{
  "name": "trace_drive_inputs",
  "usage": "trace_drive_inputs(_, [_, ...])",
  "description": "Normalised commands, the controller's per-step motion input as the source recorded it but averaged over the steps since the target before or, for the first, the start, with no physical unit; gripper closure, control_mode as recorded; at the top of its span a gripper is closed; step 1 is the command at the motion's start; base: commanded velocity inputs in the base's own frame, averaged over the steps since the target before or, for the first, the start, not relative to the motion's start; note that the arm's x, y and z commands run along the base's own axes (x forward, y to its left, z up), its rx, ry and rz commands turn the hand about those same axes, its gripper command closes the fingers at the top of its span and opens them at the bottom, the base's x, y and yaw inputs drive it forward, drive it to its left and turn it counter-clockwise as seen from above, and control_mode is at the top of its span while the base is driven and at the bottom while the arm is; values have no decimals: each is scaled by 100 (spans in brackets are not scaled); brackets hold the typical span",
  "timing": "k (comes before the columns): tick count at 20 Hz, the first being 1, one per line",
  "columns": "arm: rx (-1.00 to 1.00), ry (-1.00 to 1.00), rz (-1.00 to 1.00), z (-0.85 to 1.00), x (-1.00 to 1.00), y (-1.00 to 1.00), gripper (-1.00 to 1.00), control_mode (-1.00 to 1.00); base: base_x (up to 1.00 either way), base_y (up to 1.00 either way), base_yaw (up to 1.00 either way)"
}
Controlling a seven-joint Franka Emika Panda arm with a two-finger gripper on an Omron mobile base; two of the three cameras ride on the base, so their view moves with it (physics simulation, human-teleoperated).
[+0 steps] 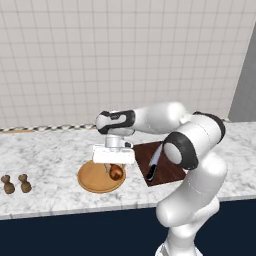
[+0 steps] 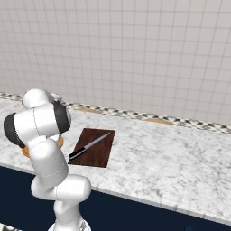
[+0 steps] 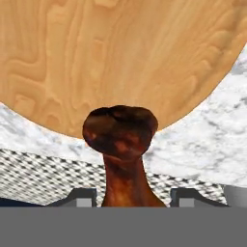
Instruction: Pick up the knife from the drawer and place it on the cutting board. Then place the meat from the plate to the cutting board.
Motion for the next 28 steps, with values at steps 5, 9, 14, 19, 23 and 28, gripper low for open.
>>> trace_drive_inputs(5, [-2, 7, 0, 53, 0, -61, 100, -100, 0, 0, 0])
trace_drive_inputs(9, [-8, 6, 0, 28, 0, -82, 100, -100, 0, 0, 0])
trace_drive_inputs(14, [-6, 14, 0, 4, 0, -96, 100, -100, 0, 0, 0])
trace_drive_inputs(19, [-5, 2, 0, 0, 0, -95, 100, -100, 0, 0, 0])
trace_drive_inputs(23, [-2, -14, 0, 0, -10, -64, 100, -100, 0, 0, 0])
trace_drive_inputs(28, [0, -34, 0, -7, -29, -32, 100, -100, 0, 0, 0])
